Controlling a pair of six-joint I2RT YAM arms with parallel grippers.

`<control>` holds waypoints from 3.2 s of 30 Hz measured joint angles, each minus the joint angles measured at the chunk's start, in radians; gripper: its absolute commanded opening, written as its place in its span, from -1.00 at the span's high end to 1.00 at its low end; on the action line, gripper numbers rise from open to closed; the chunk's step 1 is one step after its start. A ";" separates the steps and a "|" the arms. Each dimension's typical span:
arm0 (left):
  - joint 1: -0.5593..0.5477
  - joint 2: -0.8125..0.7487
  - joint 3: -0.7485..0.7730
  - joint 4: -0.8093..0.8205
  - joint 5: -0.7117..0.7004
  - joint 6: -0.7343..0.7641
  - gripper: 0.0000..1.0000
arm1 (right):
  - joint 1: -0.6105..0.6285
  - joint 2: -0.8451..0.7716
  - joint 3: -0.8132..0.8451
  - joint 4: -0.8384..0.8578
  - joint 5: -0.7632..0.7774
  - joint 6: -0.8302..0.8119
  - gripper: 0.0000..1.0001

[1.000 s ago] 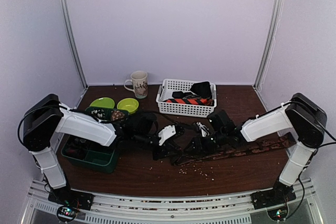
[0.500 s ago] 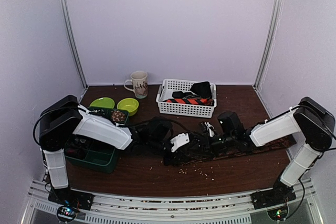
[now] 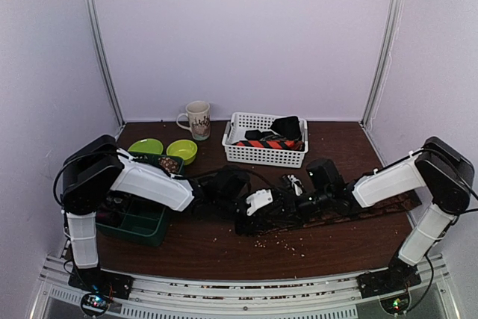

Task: Roll the ties
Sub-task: Fold the tie at the center of the board, then smooth out the tie at the center of the board.

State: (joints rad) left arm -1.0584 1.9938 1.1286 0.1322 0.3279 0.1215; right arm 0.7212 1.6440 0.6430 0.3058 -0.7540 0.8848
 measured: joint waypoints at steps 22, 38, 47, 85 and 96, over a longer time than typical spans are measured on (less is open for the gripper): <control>0.006 -0.085 -0.127 0.028 -0.040 -0.030 -0.46 | -0.021 0.036 0.023 -0.061 0.014 -0.063 1.00; -0.013 0.016 -0.041 0.054 -0.050 -0.042 0.27 | -0.062 -0.042 -0.027 -0.047 0.001 -0.042 0.07; -0.023 0.021 -0.041 0.055 -0.062 -0.042 0.27 | -0.052 -0.033 0.008 -0.103 -0.009 -0.046 0.03; -0.021 -0.073 -0.199 0.214 -0.176 -0.116 -0.89 | -0.021 0.051 0.085 -0.148 0.029 -0.172 1.00; -0.010 0.026 -0.062 0.069 -0.145 -0.012 0.14 | -0.023 0.072 0.062 -0.023 0.003 -0.115 1.00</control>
State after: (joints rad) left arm -1.0679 2.0193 1.0668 0.2008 0.1825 0.1097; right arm 0.6979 1.7161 0.7052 0.2832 -0.7509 0.7696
